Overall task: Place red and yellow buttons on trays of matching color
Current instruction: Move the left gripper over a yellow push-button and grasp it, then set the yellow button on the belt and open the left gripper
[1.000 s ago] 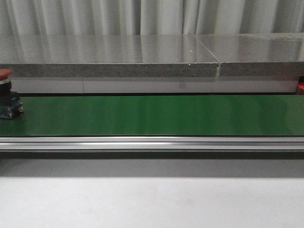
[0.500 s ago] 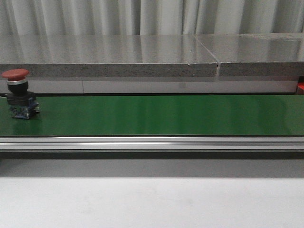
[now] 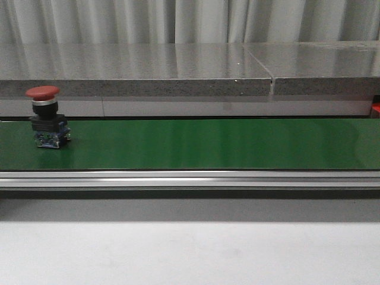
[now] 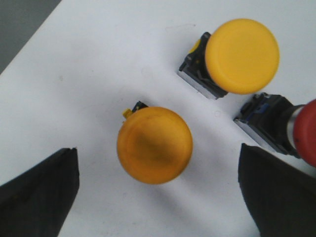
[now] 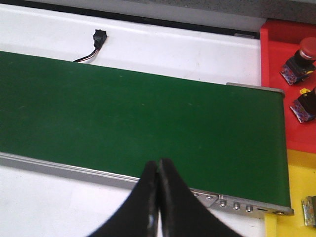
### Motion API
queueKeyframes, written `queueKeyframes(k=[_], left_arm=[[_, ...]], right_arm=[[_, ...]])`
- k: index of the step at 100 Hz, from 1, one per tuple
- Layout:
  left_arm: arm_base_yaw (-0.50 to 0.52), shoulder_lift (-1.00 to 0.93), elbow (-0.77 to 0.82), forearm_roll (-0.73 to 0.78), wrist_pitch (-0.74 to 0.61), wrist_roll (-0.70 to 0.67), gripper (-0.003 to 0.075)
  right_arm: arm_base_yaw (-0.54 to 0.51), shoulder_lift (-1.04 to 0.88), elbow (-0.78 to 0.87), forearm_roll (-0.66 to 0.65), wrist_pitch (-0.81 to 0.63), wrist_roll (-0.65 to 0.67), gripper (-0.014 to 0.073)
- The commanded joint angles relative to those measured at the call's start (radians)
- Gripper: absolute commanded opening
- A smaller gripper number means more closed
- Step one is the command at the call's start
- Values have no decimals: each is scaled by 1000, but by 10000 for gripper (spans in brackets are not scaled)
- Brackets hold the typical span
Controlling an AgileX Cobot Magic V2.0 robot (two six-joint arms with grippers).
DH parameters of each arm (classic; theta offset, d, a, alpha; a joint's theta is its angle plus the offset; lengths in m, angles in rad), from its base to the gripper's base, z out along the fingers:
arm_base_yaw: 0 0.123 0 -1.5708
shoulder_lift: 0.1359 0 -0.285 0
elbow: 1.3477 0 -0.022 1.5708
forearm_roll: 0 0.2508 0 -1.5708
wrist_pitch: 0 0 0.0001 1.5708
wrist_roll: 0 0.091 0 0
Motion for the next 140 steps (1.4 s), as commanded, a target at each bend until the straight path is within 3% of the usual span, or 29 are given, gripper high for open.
queueKeyframes(k=[1, 31, 39, 51, 64, 78, 113, 140], left_arm=[[2, -22, -28, 7, -54, 1, 640], [16, 10, -31, 21, -130, 1, 637], [20, 10, -31, 21, -137, 1, 597], [23, 10, -31, 21, -137, 1, 439], [23, 10, -31, 21, -115, 1, 183], [23, -2, -31, 1, -93, 1, -13], [2, -213, -31, -28, -109, 1, -19], [-132, -366, -31, -28, -36, 54, -19]], right_arm=[[2, -7, -27, 4, -58, -13, -68], [2, -7, -27, 4, -58, -13, -68], [2, -7, -27, 4, -58, -13, -68], [2, -7, -27, 4, -58, -13, -68], [2, -7, -27, 4, -58, -13, -68], [2, -7, -27, 4, -58, -13, -68], [2, -7, -27, 4, -58, -13, -68], [2, -7, -27, 4, -58, -13, -68]])
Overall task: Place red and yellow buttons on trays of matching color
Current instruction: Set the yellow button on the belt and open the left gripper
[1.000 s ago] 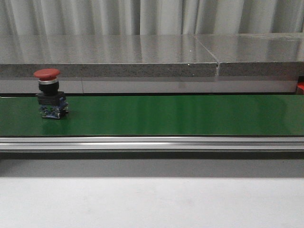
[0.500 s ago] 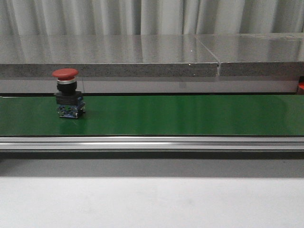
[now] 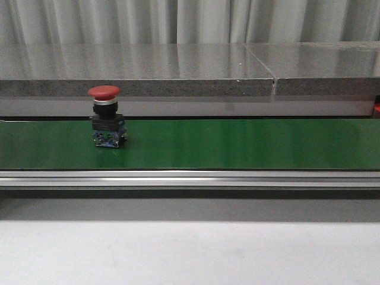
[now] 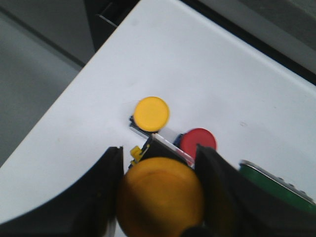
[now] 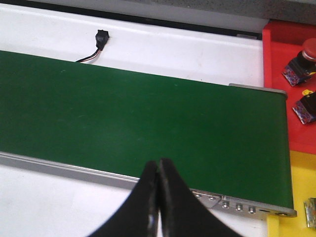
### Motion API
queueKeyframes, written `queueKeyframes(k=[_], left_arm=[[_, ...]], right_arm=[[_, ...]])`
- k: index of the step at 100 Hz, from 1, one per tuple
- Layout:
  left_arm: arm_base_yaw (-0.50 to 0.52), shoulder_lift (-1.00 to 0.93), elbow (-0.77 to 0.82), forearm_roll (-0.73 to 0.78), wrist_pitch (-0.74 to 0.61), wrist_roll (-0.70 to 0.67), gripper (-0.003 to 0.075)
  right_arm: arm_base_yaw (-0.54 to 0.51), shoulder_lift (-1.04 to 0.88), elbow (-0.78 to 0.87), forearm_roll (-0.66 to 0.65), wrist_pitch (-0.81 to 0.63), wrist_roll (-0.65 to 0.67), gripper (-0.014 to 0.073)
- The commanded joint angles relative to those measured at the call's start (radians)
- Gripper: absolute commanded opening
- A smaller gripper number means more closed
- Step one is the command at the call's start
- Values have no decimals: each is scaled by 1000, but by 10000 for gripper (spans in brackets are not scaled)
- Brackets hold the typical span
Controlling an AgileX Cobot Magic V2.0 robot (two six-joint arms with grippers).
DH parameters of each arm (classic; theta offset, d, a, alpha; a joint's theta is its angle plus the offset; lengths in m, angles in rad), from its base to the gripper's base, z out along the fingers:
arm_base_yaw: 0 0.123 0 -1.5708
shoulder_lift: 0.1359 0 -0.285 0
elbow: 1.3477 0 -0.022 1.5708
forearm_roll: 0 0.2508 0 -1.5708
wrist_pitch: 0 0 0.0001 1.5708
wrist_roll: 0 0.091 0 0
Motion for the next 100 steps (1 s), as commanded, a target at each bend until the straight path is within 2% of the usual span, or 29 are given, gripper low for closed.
queueKeyframes(k=[1, 22, 49, 89, 94, 100], left_arm=[[-56, -77, -29, -18, -16, 25, -19], [-196, -92, 10, -3, 4, 50, -19], [-332, -88, 133, 65, -70, 50, -19], [-350, -33, 152, 69, -64, 50, -14], [-350, -29, 152, 69, -63, 50, 5], [-350, -29, 152, 67, -61, 50, 64]], right_arm=[[2, -7, -27, 4, -58, -12, -68], [2, -7, -27, 4, -58, -12, -68], [2, -7, -27, 4, -58, -12, -68], [2, -7, -27, 4, -58, -12, -68], [2, -7, -27, 4, -58, -12, -68], [2, -7, -27, 4, -58, -12, -68]])
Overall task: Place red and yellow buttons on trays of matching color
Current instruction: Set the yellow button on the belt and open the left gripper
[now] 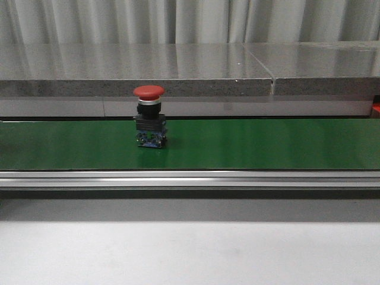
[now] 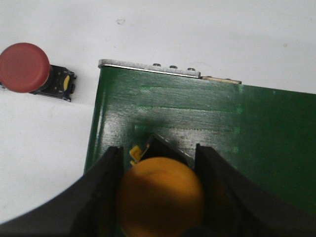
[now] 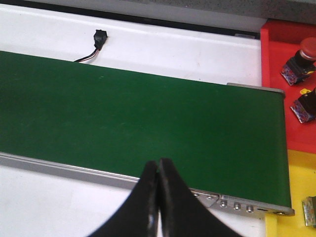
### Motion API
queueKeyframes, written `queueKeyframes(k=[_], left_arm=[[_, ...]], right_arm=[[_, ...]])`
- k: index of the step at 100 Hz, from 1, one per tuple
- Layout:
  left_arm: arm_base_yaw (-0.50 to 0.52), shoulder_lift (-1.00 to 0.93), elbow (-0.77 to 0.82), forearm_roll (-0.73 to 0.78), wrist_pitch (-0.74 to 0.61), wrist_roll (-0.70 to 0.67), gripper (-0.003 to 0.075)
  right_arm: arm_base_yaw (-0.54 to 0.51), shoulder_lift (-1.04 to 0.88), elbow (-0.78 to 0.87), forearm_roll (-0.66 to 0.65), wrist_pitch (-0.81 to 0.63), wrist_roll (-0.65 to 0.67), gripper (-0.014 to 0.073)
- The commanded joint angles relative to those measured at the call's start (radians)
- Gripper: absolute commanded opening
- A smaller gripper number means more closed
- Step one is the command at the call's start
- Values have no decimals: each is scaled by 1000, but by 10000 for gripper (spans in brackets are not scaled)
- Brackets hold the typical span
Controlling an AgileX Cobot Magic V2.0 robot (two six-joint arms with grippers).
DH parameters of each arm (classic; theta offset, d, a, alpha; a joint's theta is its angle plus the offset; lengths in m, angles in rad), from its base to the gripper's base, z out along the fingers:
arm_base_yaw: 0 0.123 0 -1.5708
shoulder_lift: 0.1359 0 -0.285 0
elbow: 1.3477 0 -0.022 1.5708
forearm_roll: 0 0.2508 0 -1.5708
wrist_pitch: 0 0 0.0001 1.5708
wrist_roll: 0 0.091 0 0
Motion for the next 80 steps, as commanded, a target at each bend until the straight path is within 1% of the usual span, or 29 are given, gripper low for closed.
queueKeyframes(k=[1, 8, 13, 15, 16, 20, 27, 32, 46, 54, 67, 80], left_arm=[[-6, -33, -26, -1, -39, 0, 73], [-6, -33, -26, -7, -39, 21, 193], [-6, -33, -26, -13, -39, 28, 314], [-8, -33, -26, -11, -39, 28, 345], [-8, -33, -26, -11, -39, 28, 376], [-14, -33, -26, -11, -41, 28, 459], [-29, -33, -26, -11, -50, 28, 552], [-42, -33, -26, -11, -64, 28, 577], [-84, -33, -33, -2, -113, 34, 578], [-104, -37, -51, 6, -119, 34, 578], [-114, -51, -91, 9, -126, 34, 578], [-114, -106, -105, 11, -137, 34, 578]], right_arm=[[2, -7, -27, 4, -58, -12, -68], [2, -7, -27, 4, -58, -12, -68], [2, -7, -27, 4, -58, -12, -68], [2, -7, -27, 4, -58, -12, -68], [2, -7, -27, 4, -58, -12, -68], [2, -7, -27, 4, -58, -12, -68], [2, -7, -27, 4, -58, -12, -68], [2, -7, -27, 4, -58, -12, -68], [2, -7, -27, 4, -58, -12, -68], [2, -7, -27, 4, -58, -12, -68], [2, -7, -27, 4, -58, -12, -68], [2, -7, -27, 4, -58, -12, -68]])
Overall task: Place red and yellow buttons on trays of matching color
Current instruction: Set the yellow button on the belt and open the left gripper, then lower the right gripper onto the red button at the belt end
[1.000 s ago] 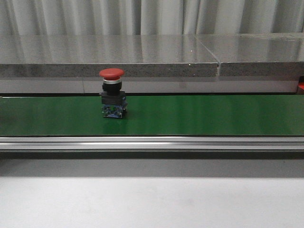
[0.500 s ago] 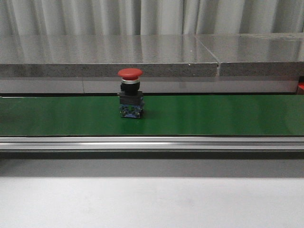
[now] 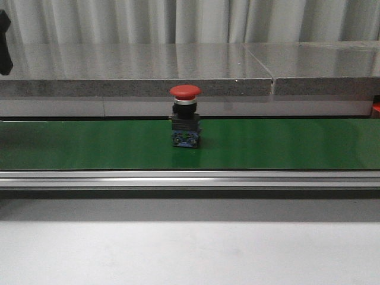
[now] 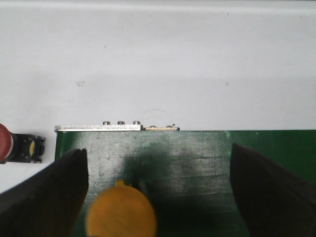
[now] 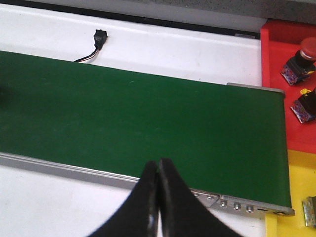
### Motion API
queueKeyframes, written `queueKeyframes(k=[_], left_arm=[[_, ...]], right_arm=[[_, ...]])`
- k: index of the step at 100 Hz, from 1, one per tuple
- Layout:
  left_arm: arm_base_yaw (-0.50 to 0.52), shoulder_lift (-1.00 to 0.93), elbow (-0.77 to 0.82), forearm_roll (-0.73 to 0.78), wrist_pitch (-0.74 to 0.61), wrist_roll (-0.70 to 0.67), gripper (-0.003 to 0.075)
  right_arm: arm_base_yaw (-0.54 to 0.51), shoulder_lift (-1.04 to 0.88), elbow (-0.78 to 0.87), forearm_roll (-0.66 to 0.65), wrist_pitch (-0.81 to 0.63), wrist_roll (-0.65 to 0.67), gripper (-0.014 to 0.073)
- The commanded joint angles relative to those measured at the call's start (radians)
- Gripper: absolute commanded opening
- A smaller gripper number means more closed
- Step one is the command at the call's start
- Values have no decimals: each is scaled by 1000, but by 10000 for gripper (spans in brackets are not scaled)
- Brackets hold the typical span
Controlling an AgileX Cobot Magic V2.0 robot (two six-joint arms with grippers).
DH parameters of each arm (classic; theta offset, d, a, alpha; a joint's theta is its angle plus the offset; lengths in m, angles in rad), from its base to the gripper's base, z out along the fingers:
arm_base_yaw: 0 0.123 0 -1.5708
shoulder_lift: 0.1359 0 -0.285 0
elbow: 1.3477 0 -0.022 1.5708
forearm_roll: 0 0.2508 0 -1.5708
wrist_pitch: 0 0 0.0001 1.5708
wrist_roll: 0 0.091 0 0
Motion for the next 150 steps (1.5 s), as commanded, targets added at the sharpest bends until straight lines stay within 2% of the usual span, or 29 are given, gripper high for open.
queueKeyframes(k=[1, 38, 70, 82, 89, 96, 111, 135, 142, 150], left_arm=[[-8, -88, -40, 1, -67, 1, 578], [-8, -436, -9, 1, -78, 1, 576], [-8, -794, 246, -19, -88, 1, 556], [-8, -912, 362, -27, -88, 1, 473], [-8, -976, 423, -47, -88, 1, 386], [-8, -1030, 474, -57, -88, 1, 272], [-8, -1094, 549, -62, -88, 1, -22], [-8, -1097, 568, -67, -74, 1, -19], [-8, -1097, 568, -72, -74, 1, -19], [-8, -1097, 568, -72, -74, 1, -19]], right_arm=[[2, -7, -27, 4, -58, -12, -68], [2, -7, -27, 4, -58, -12, -68], [2, -7, -27, 4, -84, -12, -68], [2, -7, -27, 4, -85, -12, -68], [2, -7, -27, 4, -85, -12, -68], [2, -7, -27, 4, -85, -12, -68], [2, -7, -27, 4, -85, -12, -68], [2, -1, -27, 4, -73, -12, -57], [2, 0, -27, 4, -55, -12, 2], [2, 0, -27, 4, -35, -12, 160]])
